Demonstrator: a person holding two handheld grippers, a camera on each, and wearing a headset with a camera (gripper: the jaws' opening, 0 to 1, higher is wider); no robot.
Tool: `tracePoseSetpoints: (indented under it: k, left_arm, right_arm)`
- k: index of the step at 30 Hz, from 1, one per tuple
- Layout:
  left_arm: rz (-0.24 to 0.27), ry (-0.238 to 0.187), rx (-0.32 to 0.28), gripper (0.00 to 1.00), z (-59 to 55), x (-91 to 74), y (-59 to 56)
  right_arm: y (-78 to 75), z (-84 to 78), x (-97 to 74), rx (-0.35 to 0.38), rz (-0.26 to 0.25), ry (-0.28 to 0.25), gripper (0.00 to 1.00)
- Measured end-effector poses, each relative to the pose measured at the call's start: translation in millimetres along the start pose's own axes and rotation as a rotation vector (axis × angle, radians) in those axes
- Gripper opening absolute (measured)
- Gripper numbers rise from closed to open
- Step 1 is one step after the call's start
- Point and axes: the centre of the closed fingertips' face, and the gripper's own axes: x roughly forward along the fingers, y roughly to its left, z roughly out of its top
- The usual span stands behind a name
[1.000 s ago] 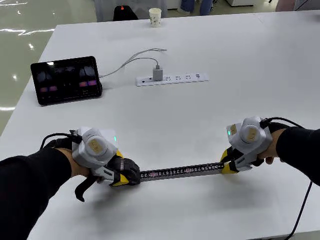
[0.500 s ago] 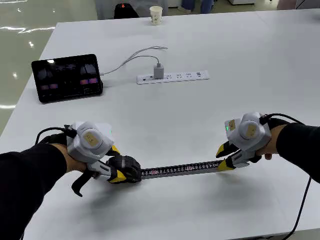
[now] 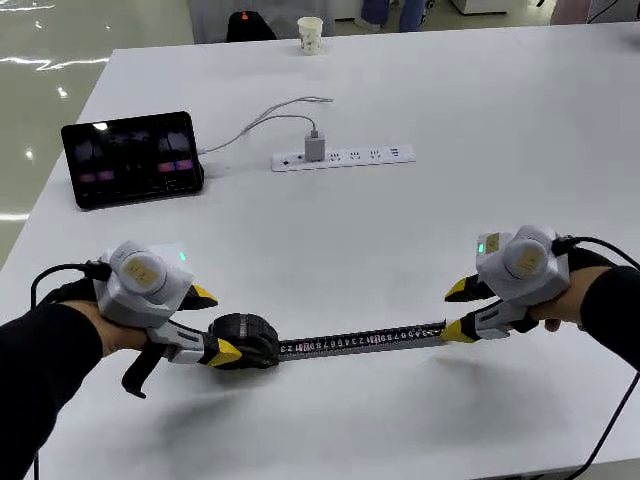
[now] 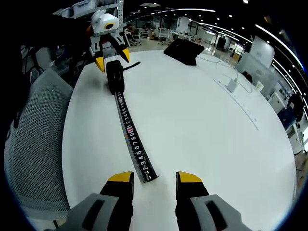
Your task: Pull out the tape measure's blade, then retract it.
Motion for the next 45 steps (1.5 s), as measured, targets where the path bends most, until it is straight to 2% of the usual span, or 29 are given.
tracePoseSetpoints:
  k: [3,8,15,20,28,32,39,40,42,45]
  left_arm:
    - [0.015,-0.014,-0.065,0.53,-5.8,-6.2,0.8]
    - [0.060,-0.044,-0.140,0.59,-14.7,-17.7,3.0]
    - [0.113,-0.070,-0.230,0.63,-32.4,-29.1,6.4]
    - [0.148,-0.096,-0.286,0.66,-43.3,-36.9,3.8]
    - [0.220,-0.137,-0.334,0.71,-54.0,-51.3,5.5]
    - [0.249,-0.158,-0.355,0.78,-56.2,-57.0,4.7]
    - [0.256,-0.172,-0.376,0.83,-65.2,-62.5,-7.3]
    - [0.239,-0.166,-0.377,0.85,-67.7,-60.7,-13.0]
    - [0.237,-0.159,-0.368,0.93,-70.3,-59.3,-18.7]
    - [0.240,-0.157,-0.360,0.95,-74.1,-61.4,-23.6]
  right_arm:
    - [3.5,-3.2,-7.0,0.075,-0.020,-0.025,0.34]
    - [5.9,-9.9,-20.3,0.133,-0.058,-0.051,0.38]
    - [7.6,-16.0,-37.1,0.185,-0.122,-0.099,0.45]
    - [5.0,-20.3,-50.7,0.217,-0.174,-0.132,0.50]
    - [11.9,-39.6,-62.5,0.251,-0.216,-0.148,0.57]
    - [15.1,-46.2,-67.8,0.267,-0.231,-0.164,0.62]
    - [23.4,-58.6,-77.3,0.300,-0.252,-0.173,0.68]
    - [24.9,-58.9,-79.8,0.301,-0.256,-0.179,0.69]
    - [26.4,-59.7,-82.2,0.307,-0.261,-0.186,0.72]
    - [32.9,-65.4,-83.9,0.309,-0.258,-0.184,0.76]
